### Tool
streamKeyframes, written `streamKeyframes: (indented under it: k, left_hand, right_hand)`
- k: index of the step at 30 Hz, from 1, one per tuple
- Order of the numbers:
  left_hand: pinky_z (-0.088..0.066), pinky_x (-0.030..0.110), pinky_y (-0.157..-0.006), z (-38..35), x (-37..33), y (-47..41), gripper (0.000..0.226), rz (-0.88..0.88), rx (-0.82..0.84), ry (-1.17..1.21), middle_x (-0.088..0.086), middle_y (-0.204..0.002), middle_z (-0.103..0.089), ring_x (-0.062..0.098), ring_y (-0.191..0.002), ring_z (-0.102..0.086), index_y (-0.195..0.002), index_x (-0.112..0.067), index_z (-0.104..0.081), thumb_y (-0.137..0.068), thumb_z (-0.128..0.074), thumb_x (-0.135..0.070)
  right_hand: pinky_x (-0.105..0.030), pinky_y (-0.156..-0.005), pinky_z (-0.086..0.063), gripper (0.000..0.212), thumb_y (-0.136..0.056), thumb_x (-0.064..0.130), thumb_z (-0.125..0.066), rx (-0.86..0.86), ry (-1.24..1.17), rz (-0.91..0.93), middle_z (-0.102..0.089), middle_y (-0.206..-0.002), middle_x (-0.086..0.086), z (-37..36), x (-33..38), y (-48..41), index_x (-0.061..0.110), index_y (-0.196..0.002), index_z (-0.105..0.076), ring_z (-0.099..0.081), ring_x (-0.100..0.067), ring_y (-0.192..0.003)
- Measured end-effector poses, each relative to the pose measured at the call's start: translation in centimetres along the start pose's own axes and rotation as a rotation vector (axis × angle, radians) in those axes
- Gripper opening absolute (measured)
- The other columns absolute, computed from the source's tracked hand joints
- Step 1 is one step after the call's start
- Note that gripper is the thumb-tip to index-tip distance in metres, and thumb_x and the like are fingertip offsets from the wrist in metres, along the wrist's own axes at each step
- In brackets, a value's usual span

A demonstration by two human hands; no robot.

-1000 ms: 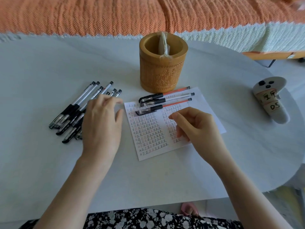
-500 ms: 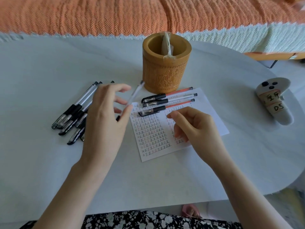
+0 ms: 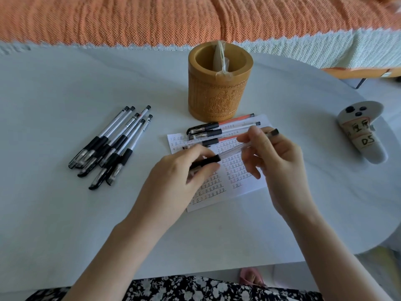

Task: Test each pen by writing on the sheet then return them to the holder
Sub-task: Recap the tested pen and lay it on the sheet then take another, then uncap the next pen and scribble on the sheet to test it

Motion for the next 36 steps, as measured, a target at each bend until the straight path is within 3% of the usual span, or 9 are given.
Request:
streamKeyframes:
  k: [7,12,17,20,23,28,31,34,36]
  left_hand:
    - [-0.045,0.021,-0.065,-0.7,-0.7,-0.1,0.022,-0.058,0.045,-0.026,-0.017,-0.088,-0.063,0.004,-0.08,-0.059,-0.098,-0.023,-0.061,-0.088,-0.048,-0.038]
    - [-0.035,0.008,-0.057,-1.4,-1.0,-0.1,0.012,-0.039,0.101,0.007,-0.029,-0.073,-0.055,-0.006,-0.069,-0.052,-0.097,-0.035,-0.053,-0.09,-0.045,-0.042]
    - [-0.026,0.013,-0.046,-0.5,-1.1,-0.2,0.017,-0.023,0.034,0.077,-0.01,-0.051,-0.044,0.008,-0.047,-0.037,-0.089,-0.029,-0.06,-0.086,-0.051,-0.043]
    - [-0.028,0.011,-0.047,-1.0,-1.3,-0.2,0.019,-0.017,0.059,0.097,-0.017,-0.054,-0.048,0.005,-0.049,-0.043,-0.09,-0.026,-0.059,-0.086,-0.05,-0.042]
    - [-0.027,0.013,-0.047,-1.4,-1.6,-0.1,0.023,-0.035,0.07,0.068,-0.017,-0.054,-0.046,0.005,-0.048,-0.043,-0.09,-0.026,-0.056,-0.087,-0.049,-0.048]
    - [-0.033,0.023,-0.047,-2.1,-1.6,0.1,0.034,-0.052,0.112,-0.037,-0.009,-0.051,-0.042,0.011,-0.048,-0.041,-0.089,-0.029,-0.051,-0.079,-0.046,-0.06]
    - [-0.032,0.021,-0.048,-2.3,-0.4,0.2,0.029,0.004,0.139,-0.137,-0.007,-0.049,-0.04,0.008,-0.051,-0.044,-0.087,-0.033,-0.047,-0.075,-0.053,-0.059]
    - [-0.042,0.024,-0.053,-2.4,0.4,0.3,0.025,0.056,0.169,-0.255,-0.006,-0.055,-0.047,0.009,-0.056,-0.051,-0.088,-0.035,-0.046,-0.077,-0.061,-0.053]
    - [-0.047,0.026,-0.06,-2.6,0.6,0.4,0.026,0.084,0.191,-0.29,-0.005,-0.062,-0.054,0.008,-0.063,-0.057,-0.091,-0.036,-0.046,-0.078,-0.061,-0.053]
  right_hand:
    - [-0.021,-0.042,-0.033,0.028,-0.087,0.031,-0.053,0.007,-0.001,0.005,-0.055,-0.054,0.003,0.0,0.1,-0.1,0.008,-0.078,-0.065,-0.045,-0.014,-0.046]
    - [-0.017,-0.042,-0.033,0.025,-0.09,0.03,-0.051,0.016,-0.032,0.017,-0.053,-0.053,0.002,0.2,0.2,-0.2,0.012,-0.076,-0.062,-0.044,-0.012,-0.045]
    - [-0.02,-0.043,-0.034,0.027,-0.092,0.034,-0.053,0.041,-0.103,0.022,-0.053,-0.058,-0.001,0.5,0.2,-0.3,0.015,-0.077,-0.064,-0.044,-0.014,-0.048]
    - [-0.021,-0.042,-0.031,0.026,-0.076,0.038,-0.064,0.064,-0.171,-0.046,-0.052,-0.057,-0.001,0.3,-0.1,-0.2,0.013,-0.077,-0.064,-0.042,-0.014,-0.048]
    - [-0.019,-0.041,-0.026,0.018,-0.074,0.026,-0.076,0.184,-0.15,-0.145,-0.046,-0.052,0.003,-1.1,-1.1,0.1,0.017,-0.069,-0.061,-0.035,-0.012,-0.043]
    - [-0.018,-0.038,-0.025,0.023,-0.076,0.01,-0.072,0.242,-0.091,-0.198,-0.042,-0.049,-0.017,-1.6,-2.2,0.4,0.012,-0.066,-0.051,-0.032,-0.01,-0.037]
    - [-0.016,-0.038,-0.025,0.007,-0.079,0.008,-0.058,0.139,-0.178,-0.179,-0.033,-0.045,0.0,0.5,-2.0,-0.2,0.011,-0.076,-0.052,-0.029,-0.011,-0.035]
    - [-0.019,-0.038,-0.029,0.026,-0.085,0.007,-0.046,0.057,-0.118,-0.119,-0.053,-0.046,-0.006,2.8,-1.4,-0.6,0.01,-0.103,-0.064,-0.05,-0.021,-0.039]
    - [-0.021,-0.038,-0.031,0.029,-0.092,0.009,-0.041,0.043,-0.061,-0.099,-0.068,-0.06,-0.016,3.4,-1.1,-0.5,0.008,-0.105,-0.067,-0.065,-0.029,-0.054]
Point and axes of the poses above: each hand's wrist, its own y-axis away from the middle knuckle, its own z-axis out of the back of the hand, x = y × z, the point moved 10 cm from there along -y, towards the middle knuckle
